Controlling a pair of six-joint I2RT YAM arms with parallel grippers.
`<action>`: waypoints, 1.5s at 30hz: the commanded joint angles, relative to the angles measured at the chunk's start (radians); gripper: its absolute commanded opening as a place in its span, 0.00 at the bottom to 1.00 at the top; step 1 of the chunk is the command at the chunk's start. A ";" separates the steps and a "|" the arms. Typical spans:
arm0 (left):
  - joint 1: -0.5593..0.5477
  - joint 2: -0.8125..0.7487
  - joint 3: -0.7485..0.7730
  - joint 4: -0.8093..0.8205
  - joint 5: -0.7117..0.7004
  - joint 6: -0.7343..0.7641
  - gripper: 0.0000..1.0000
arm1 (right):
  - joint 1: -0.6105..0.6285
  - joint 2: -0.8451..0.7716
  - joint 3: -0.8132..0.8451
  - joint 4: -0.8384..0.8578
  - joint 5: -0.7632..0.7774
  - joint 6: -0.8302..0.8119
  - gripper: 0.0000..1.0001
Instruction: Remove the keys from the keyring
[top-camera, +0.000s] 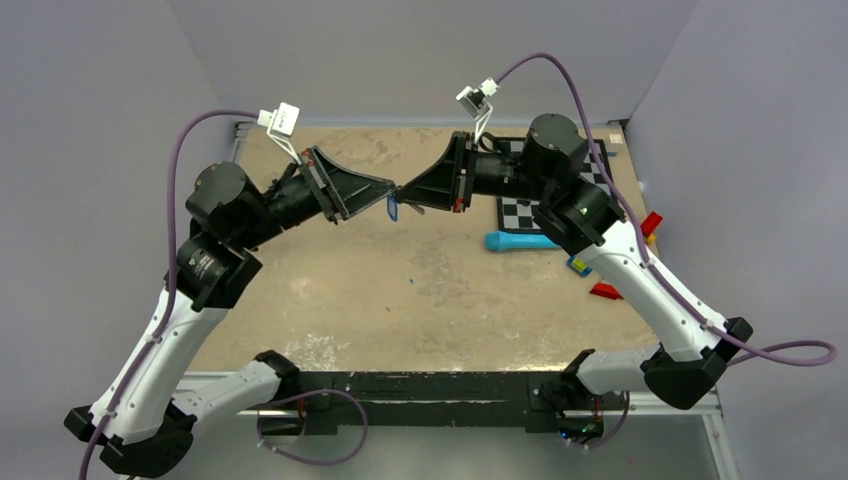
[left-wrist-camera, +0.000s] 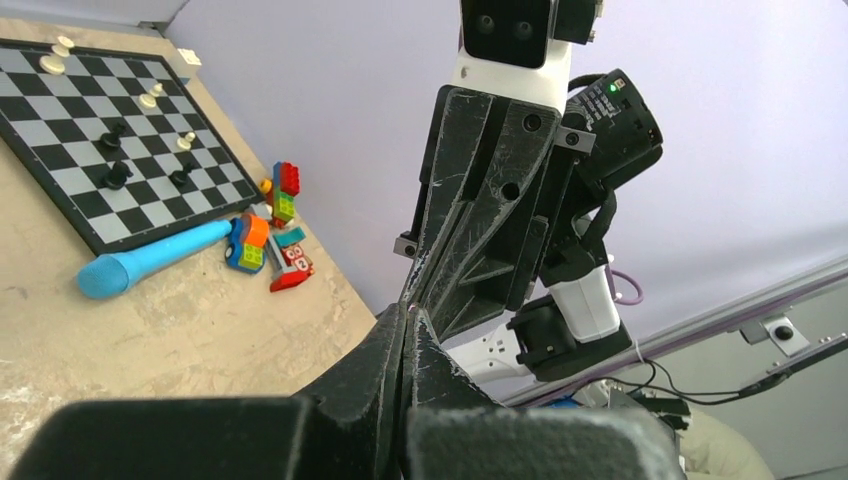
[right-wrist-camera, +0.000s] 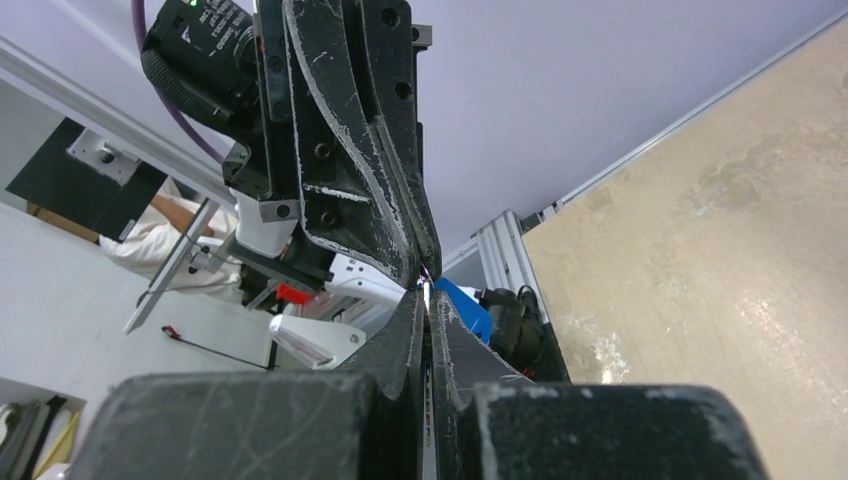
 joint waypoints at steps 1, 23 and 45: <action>-0.015 -0.013 -0.018 -0.009 0.015 -0.018 0.00 | 0.006 0.020 0.008 0.153 0.069 0.039 0.00; 0.036 0.098 0.303 -0.364 0.155 0.338 0.78 | 0.005 -0.076 -0.009 -0.220 -0.085 -0.188 0.00; 0.023 0.209 0.320 -0.455 0.476 0.442 0.41 | 0.005 -0.050 0.080 -0.320 -0.178 -0.265 0.00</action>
